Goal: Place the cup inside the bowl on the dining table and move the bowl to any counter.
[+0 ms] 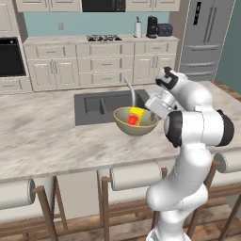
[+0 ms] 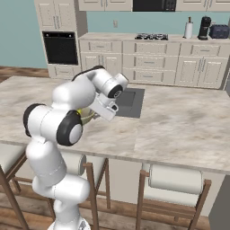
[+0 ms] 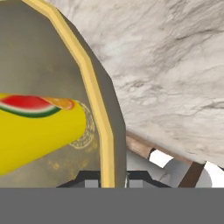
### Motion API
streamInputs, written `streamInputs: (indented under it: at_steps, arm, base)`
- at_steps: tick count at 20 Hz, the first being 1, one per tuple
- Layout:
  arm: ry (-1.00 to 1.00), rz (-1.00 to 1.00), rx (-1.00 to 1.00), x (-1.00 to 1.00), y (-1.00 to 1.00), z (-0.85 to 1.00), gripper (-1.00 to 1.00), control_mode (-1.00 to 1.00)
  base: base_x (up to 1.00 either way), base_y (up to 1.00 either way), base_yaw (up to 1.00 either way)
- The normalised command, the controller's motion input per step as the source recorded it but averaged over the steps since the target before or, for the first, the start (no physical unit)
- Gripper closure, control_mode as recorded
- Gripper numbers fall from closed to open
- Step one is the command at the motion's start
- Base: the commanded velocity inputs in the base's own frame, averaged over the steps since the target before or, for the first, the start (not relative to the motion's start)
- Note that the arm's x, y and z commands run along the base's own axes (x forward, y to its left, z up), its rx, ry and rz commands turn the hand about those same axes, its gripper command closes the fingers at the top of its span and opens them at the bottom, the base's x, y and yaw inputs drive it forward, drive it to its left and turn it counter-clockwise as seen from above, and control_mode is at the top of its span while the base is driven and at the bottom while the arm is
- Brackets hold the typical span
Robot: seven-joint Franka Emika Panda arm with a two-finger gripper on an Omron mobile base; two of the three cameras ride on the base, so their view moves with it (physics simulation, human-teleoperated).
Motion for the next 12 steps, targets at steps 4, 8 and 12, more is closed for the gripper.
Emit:
streamInputs:
  at_steps: [4, 8, 12]
  arm:
    - [0.0, 0.0, 0.0, -0.52, -0.01, 0.1, 1.0, -1.0]
    - [0.0, 0.0, 0.0, -0.62, 0.0, 0.12, 1.0, -1.0]
    - [0.0, 0.0, 0.0, -0.6, 0.0, 0.12, 1.0, -1.0]
  base:
    - [0.0, 0.0, 0.0]
    - [0.0, 0.0, 0.0]
    - [0.0, 0.0, 0.0]
